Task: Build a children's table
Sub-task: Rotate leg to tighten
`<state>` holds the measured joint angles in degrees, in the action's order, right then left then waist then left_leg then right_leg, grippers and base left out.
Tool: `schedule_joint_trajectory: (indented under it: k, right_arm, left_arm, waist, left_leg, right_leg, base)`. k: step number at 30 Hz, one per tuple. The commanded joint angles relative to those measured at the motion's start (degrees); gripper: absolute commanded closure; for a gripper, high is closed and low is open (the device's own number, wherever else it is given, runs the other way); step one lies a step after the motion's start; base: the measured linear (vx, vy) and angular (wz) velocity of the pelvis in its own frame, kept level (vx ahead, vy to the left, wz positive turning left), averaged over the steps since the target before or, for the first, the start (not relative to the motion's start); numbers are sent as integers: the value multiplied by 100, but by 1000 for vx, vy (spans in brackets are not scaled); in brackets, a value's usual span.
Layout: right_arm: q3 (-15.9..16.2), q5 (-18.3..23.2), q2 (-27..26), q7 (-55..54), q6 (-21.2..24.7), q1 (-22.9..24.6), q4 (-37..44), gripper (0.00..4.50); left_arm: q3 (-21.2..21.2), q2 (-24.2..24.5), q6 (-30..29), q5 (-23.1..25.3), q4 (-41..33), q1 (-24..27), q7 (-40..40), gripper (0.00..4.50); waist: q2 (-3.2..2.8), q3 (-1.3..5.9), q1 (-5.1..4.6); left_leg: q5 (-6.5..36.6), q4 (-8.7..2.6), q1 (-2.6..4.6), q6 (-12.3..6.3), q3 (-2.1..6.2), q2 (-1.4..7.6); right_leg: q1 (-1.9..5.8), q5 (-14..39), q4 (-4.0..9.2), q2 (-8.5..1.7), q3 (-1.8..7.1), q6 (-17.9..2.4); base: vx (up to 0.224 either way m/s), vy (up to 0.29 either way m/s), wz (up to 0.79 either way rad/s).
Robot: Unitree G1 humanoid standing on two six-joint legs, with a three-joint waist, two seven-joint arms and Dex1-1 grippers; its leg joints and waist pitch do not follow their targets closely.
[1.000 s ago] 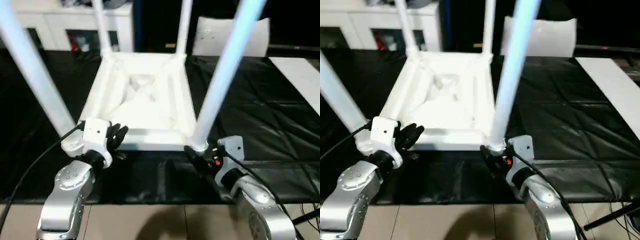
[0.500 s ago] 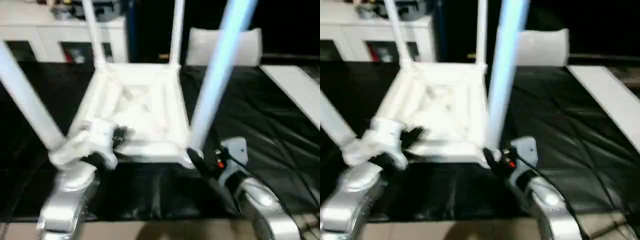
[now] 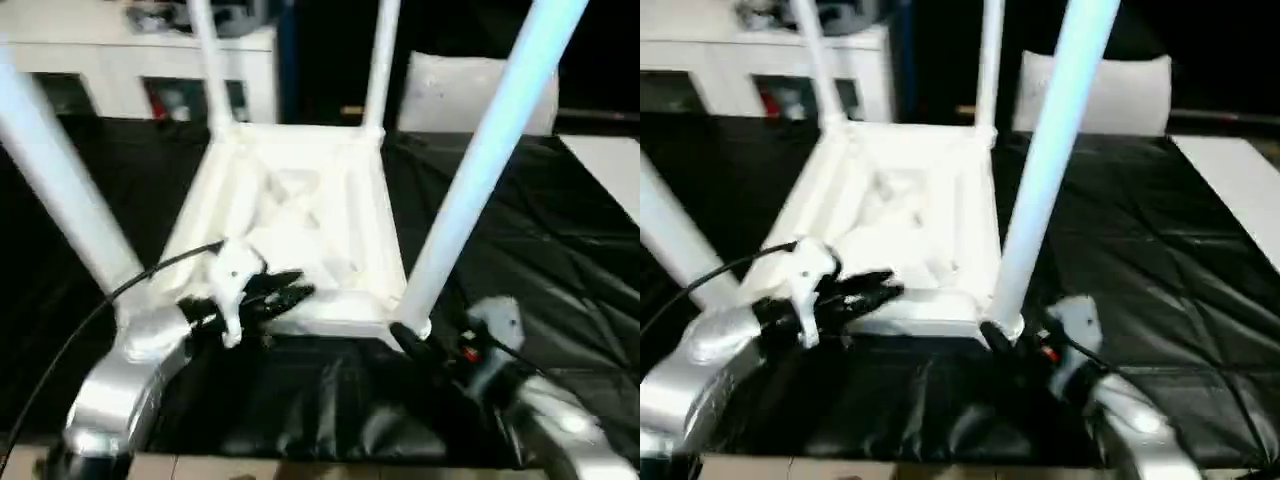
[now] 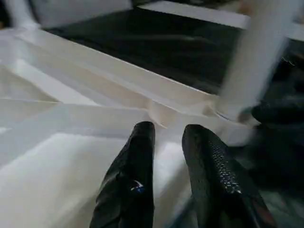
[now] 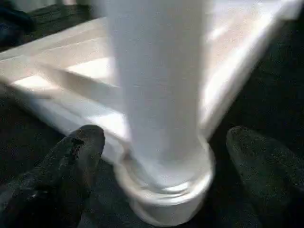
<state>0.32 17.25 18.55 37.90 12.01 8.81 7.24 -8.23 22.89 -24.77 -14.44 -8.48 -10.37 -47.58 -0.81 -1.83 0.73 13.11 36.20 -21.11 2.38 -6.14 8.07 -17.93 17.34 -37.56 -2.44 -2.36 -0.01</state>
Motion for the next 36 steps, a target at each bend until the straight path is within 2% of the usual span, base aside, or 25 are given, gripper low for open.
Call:
schedule_joint_trajectory:
  k: [1, 2, 3, 4, 5, 6, 7, 8, 9, 10, 12, 15, 17, 18, 19, 20, 22, 23, 25, 27, 28, 30, 34, 36]
  right_arm:
    - [-71, 91, 75, 203, -69, -43, -133, 0]
    - [-108, 132, 150, 332, -133, -90, -262, 0]
    - [-108, 132, 150, 332, -133, -90, -262, 0]
    - [-159, 182, 347, 623, -229, -185, -518, 0]
    - [-175, 197, 398, 699, -251, -205, -576, 0]
    - [-200, 220, 480, 819, -283, -235, -665, 0]
    - [-229, 232, 553, 902, -307, -247, -717, 0]
    - [-302, 227, 694, 1004, -350, -247, -782, 0]
    - [-320, 225, 728, 1026, -362, -245, -796, 0]
    - [-324, 210, 747, 1055, -405, -253, -851, 0]
    - [-324, 173, 764, 1111, -531, -289, -1017, 0]
    - [-321, 139, 790, 1176, -689, -335, -1222, 0]
    - [-300, 142, 822, 1238, -756, -348, -1288, 0]
    - [-291, 142, 829, 1258, -759, -344, -1284, 0]
    - [-303, 130, 833, 1261, -786, -353, -1318, 0]
    - [-307, 127, 833, 1267, -796, -357, -1331, 0]
    - [-327, 126, 837, 1295, -839, -370, -1367, 0]
    - [-331, 125, 838, 1299, -851, -374, -1377, 0]
    - [-337, 123, 835, 1310, -900, -398, -1417, 0]
    - [-330, 121, 834, 1304, -971, -426, -1470, 0]
    - [-326, 119, 829, 1304, -991, -439, -1482, 0]
    - [-322, 109, 818, 1300, -1018, -460, -1493, 0]
    - [-297, 106, 809, 1287, -997, -508, -1456, 0]
    - [-279, 105, 812, 1292, -1006, -527, -1466, 0]
  left_arm:
    - [-196, 82, -86, -29, 133, -159, -248, 294]
    - [-319, 130, -126, -24, 280, -290, -449, 294]
    - [-319, 130, -126, -24, 280, -290, -449, 285]
    - [-571, 159, -232, 19, 632, -599, -776, 273]
    - [-633, 160, -251, 34, 735, -686, -848, 261]
    - [-728, 155, -276, 60, 906, -829, -951, 255]
    - [-817, 130, -257, 129, 1070, -963, -998, 250]
    - [-1026, 34, -169, 403, 1498, -1290, -987, 241]
    - [-1077, 10, -147, 474, 1601, -1368, -981, 229]
    - [-1118, -42, -23, 567, 1748, -1465, -964, 219]
    - [-1190, -124, 165, 686, 2033, -1655, -970, 206]
    - [-1353, -220, 228, 768, 2458, -1971, -1116, 198]
    - [-1539, -303, 275, 840, 2864, -2272, -1291, 198]
    - [-1576, -330, 312, 879, 2959, -2332, -1301, 198]
    - [-1617, -373, 299, 874, 3086, -2422, -1393, 198]
    - [-1628, -385, 305, 874, 3130, -2449, -1418, 198]
    - [-1692, -464, 354, 926, 3404, -2603, -1558, 198]
    - [-1697, -484, 382, 942, 3465, -2631, -1582, 198]
    - [-1688, -566, 489, 981, 3711, -2732, -1639, 198]
    - [-1721, -597, 595, 986, 3913, -2822, -1758, 198]
    - [-1730, -614, 702, 1013, 4051, -2874, -1772, 224]
    - [-1724, -647, 823, 1075, 4258, -2950, -1710, 224]
    - [-1715, -724, 1130, 1255, 4737, -3161, -1584, 272]
    - [-1737, -742, 1230, 1346, 4928, -3259, -1574, 279]
  waist:
    - [0, 69, -9]
    - [75, 43, 3]
    - [68, 53, 17]
    - [81, 74, 18]
    - [79, 89, 14]
    - [65, 106, 28]
    - [84, 120, 22]
    - [74, 140, 20]
    - [62, 154, 24]
    - [73, 200, 49]
    - [86, 200, 58]
    - [113, 220, 76]
    - [100, 236, 105]
    - [103, 265, 135]
    - [79, 250, 135]
    - [103, 237, 137]
    - [75, 224, 142]
    - [91, 218, 136]
    - [57, 210, 141]
    - [76, 204, 132]
    - [60, 196, 128]
    - [71, 201, 129]
    - [74, 214, 134]
    - [85, 208, 137]
  left_leg:
    - [1969, -607, 145, -56, 94, 469]
    - [2083, -600, 167, 10, 34, 460]
    - [2029, -597, 174, 39, 16, 459]
    - [1809, -617, 146, 20, 3, 475]
    - [1684, -618, 140, -11, -8, 473]
    - [1514, -618, 153, -57, -36, 483]
    - [1408, -631, 118, -99, -42, 504]
    - [1278, -633, 80, -184, -44, 494]
    - [1252, -624, 104, -216, -50, 493]
    - [1029, -584, 114, -295, -69, 505]
    - [674, -562, 29, -515, -81, 492]
    - [472, -522, 12, -691, -103, 487]
    - [333, -503, 8, -770, -113, 480]
    - [216, -483, 25, -830, -115, 504]
    - [146, -487, -18, -905, -112, 510]
    - [247, -491, -12, -925, -121, 512]
    - [413, -506, -9, -892, -116, 520]
    - [460, -508, -13, -875, -123, 514]
    - [644, -529, -1, -776, -116, 528]
    - [752, -541, -1, -725, -117, 529]
    - [775, -546, -2, -701, -120, 528]
    - [810, -552, 2, -681, -116, 540]
    - [645, -543, -14, -778, -110, 546]
    - [628, -541, -9, -829, -115, 544]
  right_leg:
    - [56, 1001, 625, -589, 291, -1234]
    - [23, 1790, 715, -639, 325, -1221]
    - [18, 1998, 740, -646, 335, -1176]
    - [36, 1968, 740, -647, 333, -1122]
    - [31, 1843, 729, -632, 328, -1114]
    - [7, 1459, 697, -608, 320, -1178]
    - [25, 1079, 653, -608, 305, -1248]
    - [40, 736, 625, -601, 292, -1279]
    - [24, 596, 617, -590, 288, -1296]
    - [32, 140, 585, -619, 291, -1382]
    - [55, -353, 562, -645, 276, -1452]
    - [62, -577, 556, -664, 267, -1523]
    - [47, -710, 537, -651, 262, -1548]
    - [33, -934, 506, -655, 261, -1582]
    - [31, -1104, 483, -657, 249, -1626]
    - [21, -1029, 503, -664, 245, -1653]
    - [23, -798, 524, -675, 245, -1691]
    - [24, -708, 544, -671, 246, -1687]
    - [23, -456, 561, -675, 252, -1707]
    - [24, -301, 584, -684, 252, -1715]
    - [16, -248, 600, -678, 258, -1702]
    - [20, -267, 589, -678, 260, -1704]
    - [31, -508, 569, -693, 259, -1718]
    - [18, -555, 574, -696, 255, -1732]
  base:
    - [-94, 15, 1]
    - [-93, 17, 2]
    - [-68, 21, -1]
    - [-68, 21, -1]
    - [-51, 30, -1]
    - [0, 0, 0]
    - [0, 0, 0]
    - [0, 0, 0]
    - [0, 0, 0]
    - [0, 0, 0]
    - [0, 0, 0]
    - [0, 0, 0]
    - [0, 0, 0]
    - [0, 0, 0]
    - [0, 0, 0]
    - [0, 0, 0]
    - [0, 0, 0]
    - [0, 0, 0]
    - [0, 0, 0]
    - [0, 0, 0]
    - [0, 0, 0]
    - [0, 0, 0]
    - [0, 0, 0]
    - [0, 0, 0]
